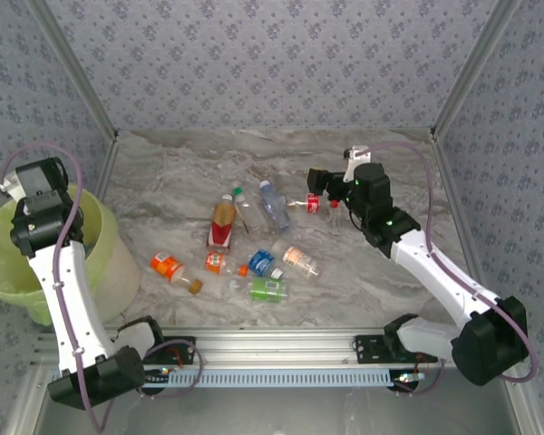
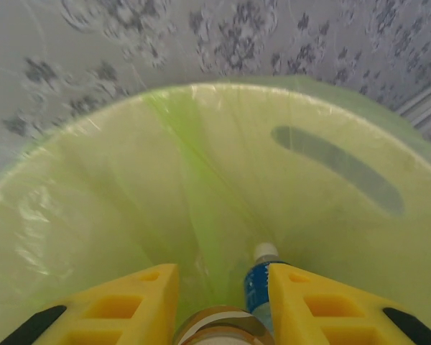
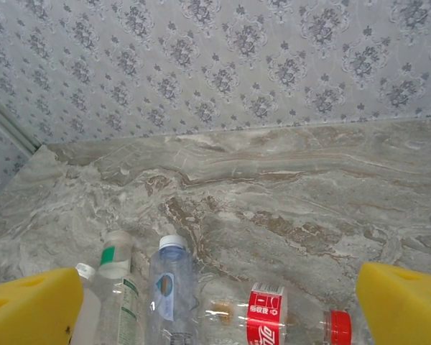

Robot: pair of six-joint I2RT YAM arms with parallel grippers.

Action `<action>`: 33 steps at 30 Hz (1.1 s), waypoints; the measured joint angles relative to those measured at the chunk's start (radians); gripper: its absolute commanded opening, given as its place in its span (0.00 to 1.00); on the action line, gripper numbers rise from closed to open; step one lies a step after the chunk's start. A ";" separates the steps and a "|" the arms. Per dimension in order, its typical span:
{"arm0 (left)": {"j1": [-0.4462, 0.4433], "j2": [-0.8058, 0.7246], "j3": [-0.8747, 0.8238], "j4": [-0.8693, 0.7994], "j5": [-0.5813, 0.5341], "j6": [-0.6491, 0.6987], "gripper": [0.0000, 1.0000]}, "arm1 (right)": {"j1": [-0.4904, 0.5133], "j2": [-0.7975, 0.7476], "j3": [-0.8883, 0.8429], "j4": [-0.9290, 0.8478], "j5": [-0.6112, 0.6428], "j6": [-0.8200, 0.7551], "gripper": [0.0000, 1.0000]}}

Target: Put the plastic bottles in the bin

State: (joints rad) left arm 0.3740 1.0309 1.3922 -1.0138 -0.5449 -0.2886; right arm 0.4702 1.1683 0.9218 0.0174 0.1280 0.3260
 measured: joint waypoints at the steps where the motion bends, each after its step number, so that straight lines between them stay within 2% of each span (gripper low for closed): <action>1: 0.003 -0.001 -0.011 0.001 0.007 -0.007 0.14 | 0.000 -0.002 0.000 -0.003 0.006 0.000 1.00; 4: 0.006 -0.007 -0.042 0.022 0.015 -0.025 0.18 | 0.000 -0.002 0.003 -0.014 0.016 0.000 1.00; 6: 0.008 -0.008 -0.061 0.025 0.019 -0.036 0.23 | 0.001 -0.002 0.007 -0.022 0.018 0.000 1.00; 7: 0.010 -0.008 -0.069 0.028 0.022 -0.040 0.28 | 0.002 -0.002 0.010 -0.026 0.019 0.000 1.00; 11: 0.012 -0.010 -0.075 0.040 0.057 -0.052 0.62 | 0.007 -0.001 0.024 -0.040 0.021 0.000 1.00; 14: 0.012 -0.012 -0.074 0.053 0.101 -0.063 0.75 | 0.014 0.002 0.027 -0.046 0.032 0.000 1.00; 17: 0.012 -0.015 -0.052 0.047 0.142 -0.066 0.85 | 0.017 0.004 0.027 -0.050 0.042 0.000 1.00; 24: 0.009 -0.052 0.080 0.037 0.282 -0.049 0.98 | 0.017 0.005 0.027 -0.056 0.060 0.000 1.00; 26: -0.011 -0.075 0.107 0.037 0.314 -0.050 0.99 | 0.018 0.005 0.027 -0.056 0.064 0.000 1.00; 33: -0.206 -0.122 0.128 0.051 0.459 -0.049 0.99 | 0.022 0.005 0.027 -0.056 0.071 0.000 1.00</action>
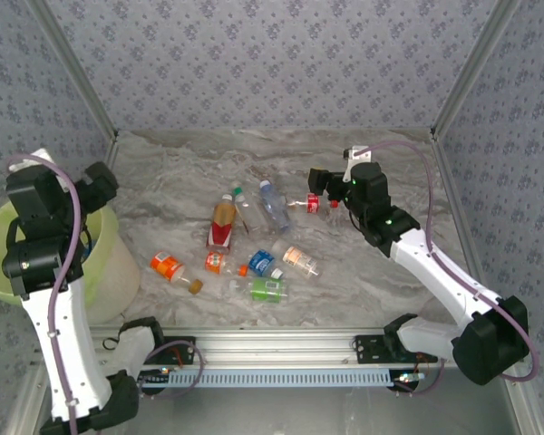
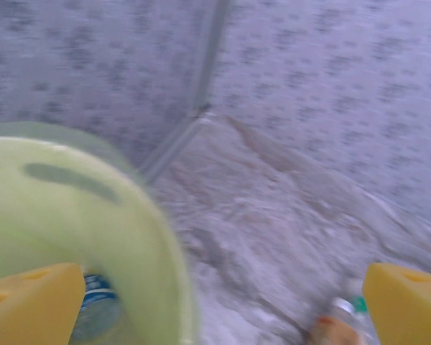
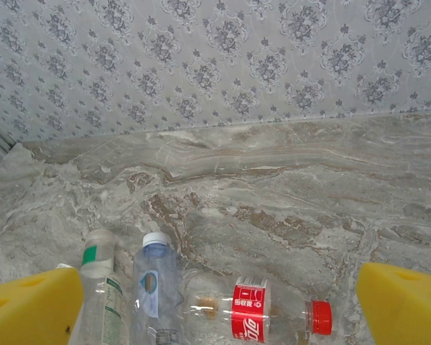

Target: Put the plastic bottles in the bin

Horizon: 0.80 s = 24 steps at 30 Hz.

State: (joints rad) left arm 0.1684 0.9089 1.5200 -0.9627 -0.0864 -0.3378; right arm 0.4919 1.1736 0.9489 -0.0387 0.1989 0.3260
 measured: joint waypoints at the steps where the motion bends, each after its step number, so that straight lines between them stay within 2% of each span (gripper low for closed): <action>1: -0.045 -0.004 0.000 0.015 0.026 0.000 0.99 | 0.000 0.000 0.000 0.000 0.000 0.000 1.00; 7: -0.329 0.036 0.011 0.087 0.092 0.005 0.99 | 0.000 0.000 0.000 -0.003 0.009 0.000 1.00; 9: -0.443 0.084 0.032 0.091 0.047 0.014 0.99 | 0.000 0.000 0.000 -0.009 0.016 0.000 1.00; 11: -0.573 0.141 0.042 0.103 -0.045 0.019 0.99 | 0.000 0.000 0.000 -0.018 0.024 0.000 1.00; 14: -0.715 0.230 0.036 0.110 -0.190 0.002 0.99 | 0.000 -0.002 -0.004 -0.029 0.037 0.000 1.00; 18: -0.772 0.285 -0.051 0.139 -0.328 -0.083 0.99 | -0.003 -0.009 -0.016 -0.042 0.051 0.001 1.00; 24: -0.773 0.285 -0.188 0.150 -0.417 -0.266 0.99 | -0.014 -0.011 -0.024 -0.055 0.056 0.004 1.00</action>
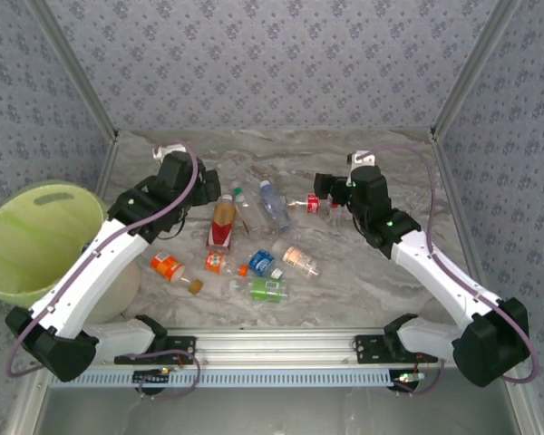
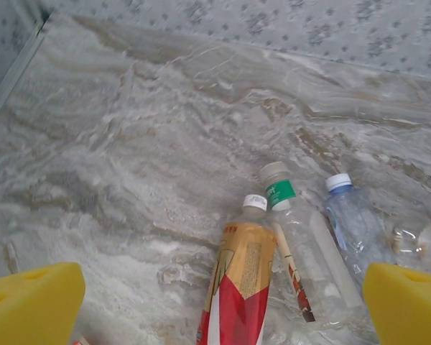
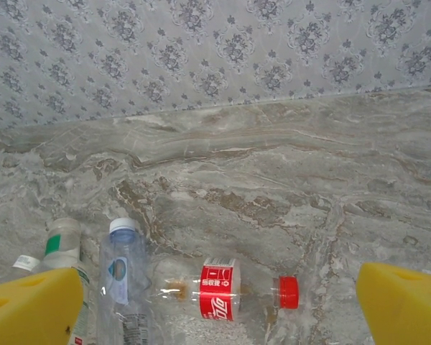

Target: Put the plastic bottles in the bin

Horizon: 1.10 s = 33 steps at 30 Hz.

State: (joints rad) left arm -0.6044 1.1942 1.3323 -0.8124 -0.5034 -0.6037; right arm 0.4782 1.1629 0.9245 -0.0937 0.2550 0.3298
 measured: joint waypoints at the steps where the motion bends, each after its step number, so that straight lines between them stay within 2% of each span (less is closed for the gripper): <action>1: 0.000 0.000 -0.020 0.002 -0.008 -0.040 0.99 | -0.002 0.000 -0.002 -0.001 0.000 0.000 1.00; 9: 0.000 -0.002 -0.261 -0.012 -0.008 -0.354 1.00 | -0.009 0.000 -0.010 -0.005 0.000 0.007 1.00; 15: 0.000 -0.003 -0.398 -0.104 -0.010 -0.587 1.00 | -0.009 0.006 -0.010 -0.006 0.000 0.014 1.00; 23: 0.003 -0.040 -0.509 -0.145 0.006 -0.639 0.99 | -0.016 0.022 -0.010 -0.010 0.000 0.023 1.00; 29: 0.059 -0.065 -0.614 -0.119 0.053 -0.677 0.99 | -0.016 0.046 -0.009 -0.016 0.000 0.026 1.00; 33: 0.092 -0.065 -0.666 -0.084 0.078 -0.680 0.94 | -0.016 0.058 0.000 -0.026 0.000 0.029 1.00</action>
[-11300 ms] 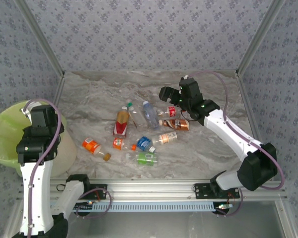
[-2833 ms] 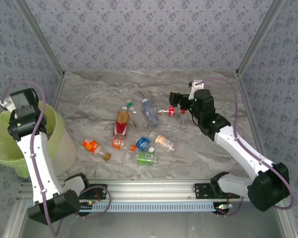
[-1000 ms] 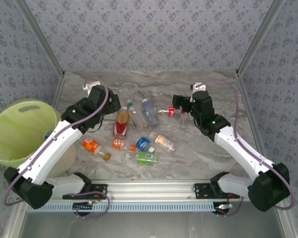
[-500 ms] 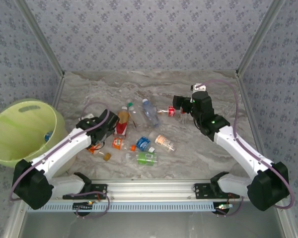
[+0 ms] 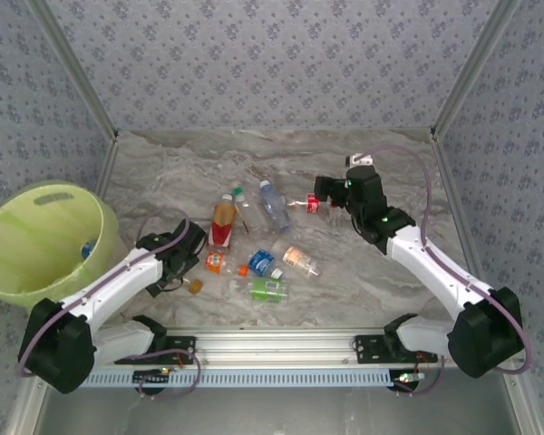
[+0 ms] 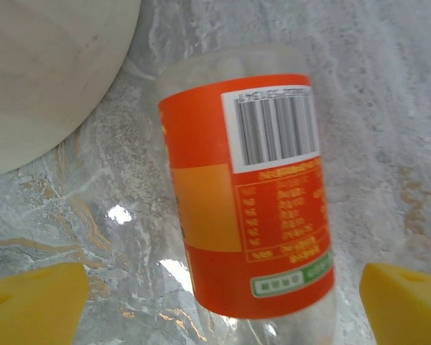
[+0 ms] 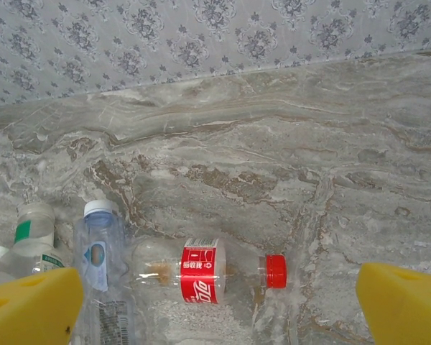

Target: Put the plastic bottles in the bin

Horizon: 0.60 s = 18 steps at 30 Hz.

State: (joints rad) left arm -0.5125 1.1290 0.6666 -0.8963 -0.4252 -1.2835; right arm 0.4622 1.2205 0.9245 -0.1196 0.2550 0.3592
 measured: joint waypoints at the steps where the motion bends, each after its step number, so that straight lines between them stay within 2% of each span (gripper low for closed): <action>1: 0.007 0.000 -0.010 0.012 0.007 0.000 0.92 | 0.000 0.002 0.003 -0.004 0.000 0.001 1.00; 5: 0.038 -0.003 -0.055 0.093 0.026 0.018 0.85 | 0.000 0.005 0.004 -0.011 0.000 0.007 1.00; 10: 0.093 -0.005 -0.112 0.227 0.044 0.049 0.81 | 0.000 0.006 0.004 -0.023 0.000 0.013 1.00; 18: 0.133 0.022 -0.159 0.392 0.068 0.124 0.68 | 0.000 0.006 0.006 -0.035 0.000 0.019 1.00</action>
State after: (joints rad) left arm -0.3794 1.1507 0.5076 -0.5045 -0.3569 -1.1591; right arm 0.4625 1.2263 0.9302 -0.1551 0.2546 0.3782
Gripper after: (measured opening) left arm 0.698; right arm 0.999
